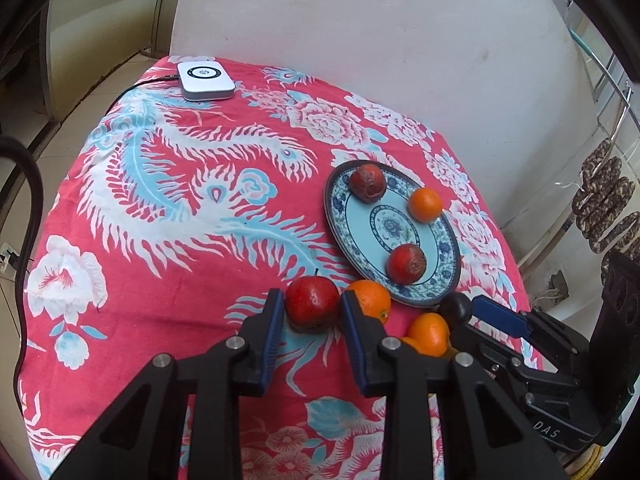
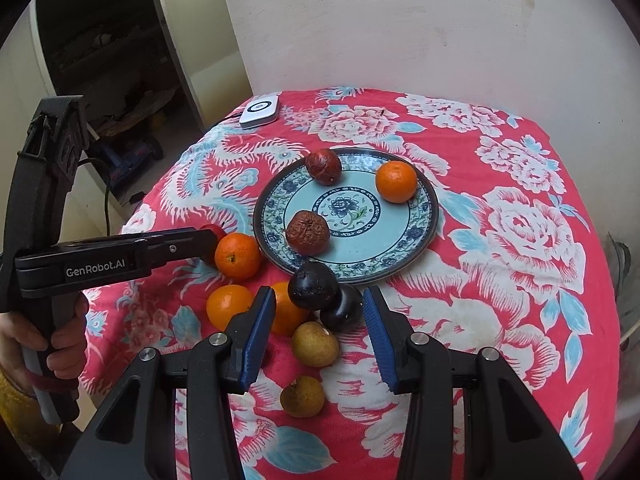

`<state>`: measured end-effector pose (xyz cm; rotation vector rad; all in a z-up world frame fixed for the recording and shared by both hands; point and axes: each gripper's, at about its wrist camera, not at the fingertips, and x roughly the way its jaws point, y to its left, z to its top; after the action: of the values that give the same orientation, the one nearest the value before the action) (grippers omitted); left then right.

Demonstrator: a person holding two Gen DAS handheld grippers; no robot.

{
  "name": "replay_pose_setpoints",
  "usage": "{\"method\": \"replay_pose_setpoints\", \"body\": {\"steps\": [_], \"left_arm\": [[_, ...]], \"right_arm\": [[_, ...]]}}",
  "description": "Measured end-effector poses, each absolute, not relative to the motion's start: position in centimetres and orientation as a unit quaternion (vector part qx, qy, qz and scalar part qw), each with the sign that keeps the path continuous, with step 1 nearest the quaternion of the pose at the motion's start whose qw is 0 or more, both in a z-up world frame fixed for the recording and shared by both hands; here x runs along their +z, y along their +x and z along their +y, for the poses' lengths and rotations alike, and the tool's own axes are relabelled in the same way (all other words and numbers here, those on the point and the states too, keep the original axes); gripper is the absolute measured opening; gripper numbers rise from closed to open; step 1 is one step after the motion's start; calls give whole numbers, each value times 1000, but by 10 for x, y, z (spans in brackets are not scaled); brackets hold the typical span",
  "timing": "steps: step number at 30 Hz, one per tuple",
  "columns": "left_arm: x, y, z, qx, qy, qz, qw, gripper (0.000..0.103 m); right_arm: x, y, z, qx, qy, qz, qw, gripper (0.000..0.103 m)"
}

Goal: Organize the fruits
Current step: 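Close the left tool on the red apple while the right tool grasps the dark plum, then carry the apple and plum over the plate and lower them onto it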

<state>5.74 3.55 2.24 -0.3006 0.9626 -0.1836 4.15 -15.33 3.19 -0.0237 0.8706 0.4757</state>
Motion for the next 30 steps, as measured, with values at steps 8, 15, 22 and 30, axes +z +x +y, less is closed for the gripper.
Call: {"method": "replay_pose_setpoints", "body": {"steps": [8,15,22,30], "left_arm": [[28,54,41,-80,-141,453,877,30],[31,53,41,-79,-141,450,878,30],[39,52,38,-74,-132,442,884,30],[47,55,28,-79,-118,435,889,30]], "right_arm": [[34,46,-145,231,-31,410,882,37],[35,45,-140,227,-49,405,884,27],[40,45,-145,226,-33,399,888,26],[49,49,-150,224,-28,385,895,26]]}}
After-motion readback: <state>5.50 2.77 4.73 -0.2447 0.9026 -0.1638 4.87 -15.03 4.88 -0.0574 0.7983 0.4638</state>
